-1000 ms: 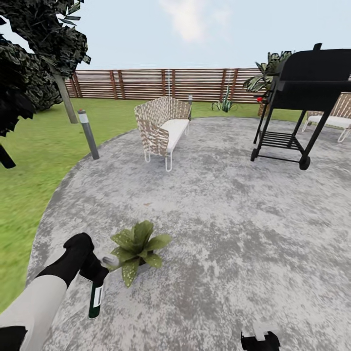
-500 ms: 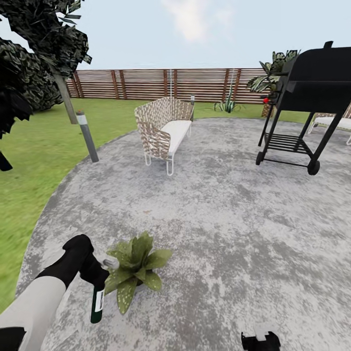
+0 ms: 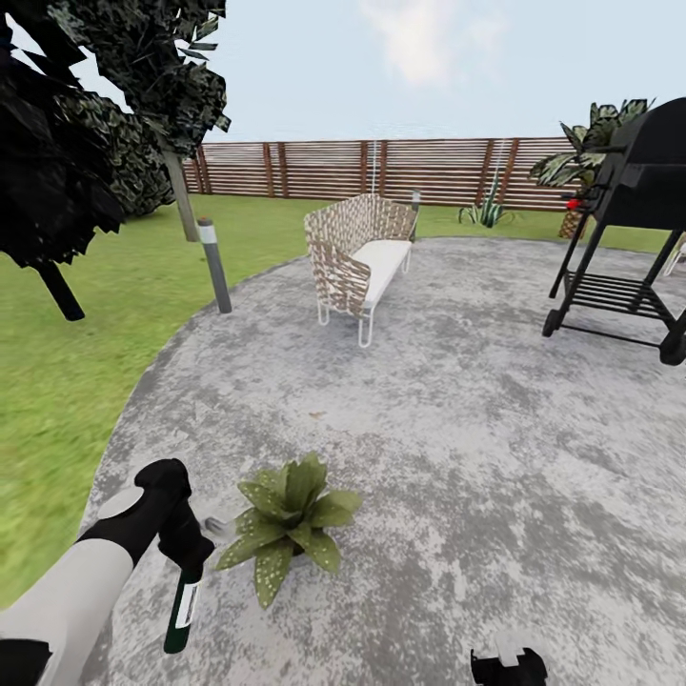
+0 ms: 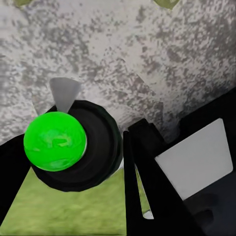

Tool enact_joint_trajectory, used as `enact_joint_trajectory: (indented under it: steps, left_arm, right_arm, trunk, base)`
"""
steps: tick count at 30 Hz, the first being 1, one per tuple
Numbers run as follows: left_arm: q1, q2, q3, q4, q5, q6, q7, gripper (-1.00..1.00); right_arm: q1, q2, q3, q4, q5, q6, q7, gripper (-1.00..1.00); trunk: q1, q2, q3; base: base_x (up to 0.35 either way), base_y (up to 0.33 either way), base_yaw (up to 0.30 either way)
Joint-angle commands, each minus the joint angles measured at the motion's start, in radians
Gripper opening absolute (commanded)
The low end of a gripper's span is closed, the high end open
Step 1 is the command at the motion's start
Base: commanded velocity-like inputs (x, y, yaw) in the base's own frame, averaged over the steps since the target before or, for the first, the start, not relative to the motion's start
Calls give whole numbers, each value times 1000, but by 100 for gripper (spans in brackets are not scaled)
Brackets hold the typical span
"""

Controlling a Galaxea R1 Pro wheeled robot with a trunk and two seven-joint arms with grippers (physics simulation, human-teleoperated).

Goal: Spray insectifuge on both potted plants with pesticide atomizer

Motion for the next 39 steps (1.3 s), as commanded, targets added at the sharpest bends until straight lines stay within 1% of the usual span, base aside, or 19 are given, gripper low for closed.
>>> enact_joint_trajectory:
  steps: [1, 7, 12, 19, 22, 31, 35, 39]
  left_arm:
    - [-1, -2, -4, -1, -16, 10, -10, -100]
    - [-1, -9, -4, -4, -22, 13, -11, -100]
    - [-2, -3, -4, -10, -23, 16, -11, -100]
    - [-4, -1, -2, -13, -24, 19, -11, -100]
    - [-8, -5, -2, -13, -24, 20, -11, -100]
    - [-23, -11, -2, -15, -25, 21, -11, -100]
    - [-25, -8, -2, -14, -26, 22, -11, -100]
    - [-26, -1, -2, -15, -26, 23, -10, -100]
  right_arm:
    - [-1, 0, -9, 1, 10, -3, -2, 100]
    - [-1, 0, -9, 1, 10, -3, -2, 100]
    - [-1, 0, -9, 1, 10, -3, -2, 100]
    - [-1, 0, -8, 1, 10, -3, -2, 100]
    - [-1, 0, -8, 1, 10, -3, -2, 100]
    - [-1, 0, -8, 2, 10, -2, -2, 100]
    - [-1, 0, -8, 2, 10, -3, -2, 100]
    - [-1, 0, -8, 3, 10, -3, -2, 100]
  trunk:
    - [0, 0, -1]
    - [0, 0, -1]
    - [0, 0, -1]
    - [0, 0, -1]
    - [0, 0, -1]
    - [0, 0, -1]
    - [0, 0, -1]
    - [0, 0, -1]
  base:
    - [108, -220, 32]
    - [-123, -233, 20]
    - [-221, -206, 235]
    - [-47, -35, 267]
    - [62, -124, 115]
    - [133, -235, 6]
    - [52, -264, 21]
    - [191, -138, 209]
